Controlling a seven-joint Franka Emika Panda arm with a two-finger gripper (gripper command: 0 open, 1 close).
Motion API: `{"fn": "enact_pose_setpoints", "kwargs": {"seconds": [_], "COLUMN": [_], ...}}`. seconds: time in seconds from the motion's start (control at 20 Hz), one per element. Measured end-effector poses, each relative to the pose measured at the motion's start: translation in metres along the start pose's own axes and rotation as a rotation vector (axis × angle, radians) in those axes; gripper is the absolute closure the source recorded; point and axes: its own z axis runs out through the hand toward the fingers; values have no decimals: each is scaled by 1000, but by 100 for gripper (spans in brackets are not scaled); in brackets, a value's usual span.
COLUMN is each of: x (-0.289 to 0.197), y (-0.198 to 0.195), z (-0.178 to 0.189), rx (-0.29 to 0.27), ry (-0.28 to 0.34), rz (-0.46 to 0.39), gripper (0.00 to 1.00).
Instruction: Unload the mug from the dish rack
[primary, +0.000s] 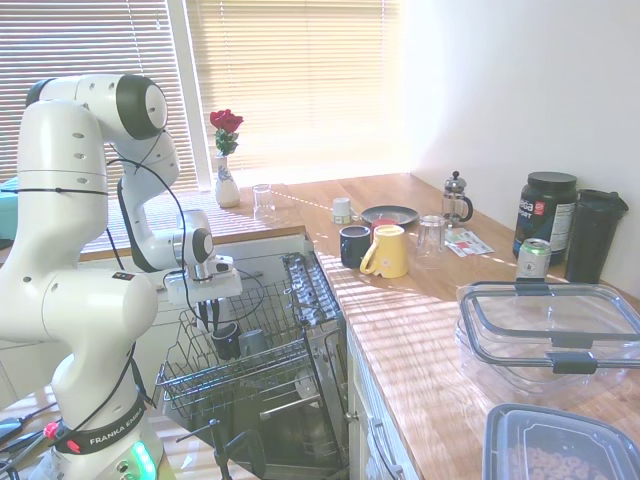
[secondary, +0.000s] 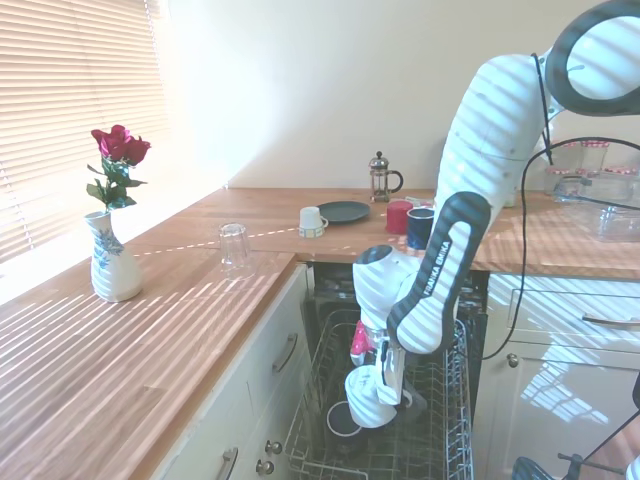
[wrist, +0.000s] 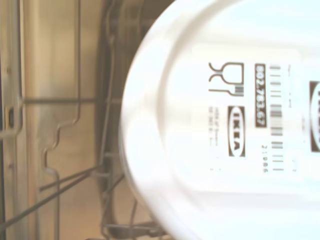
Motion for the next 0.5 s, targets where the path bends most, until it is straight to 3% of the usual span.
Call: {"fn": "enact_pose_setpoints", "kwargs": {"seconds": [0.25,0.5], "x": [24,52], "y": [24,65], "z": [-85,-142], "rx": [29,78], "ry": [56,80], "rz": [61,148], "gripper": [100,100]}}
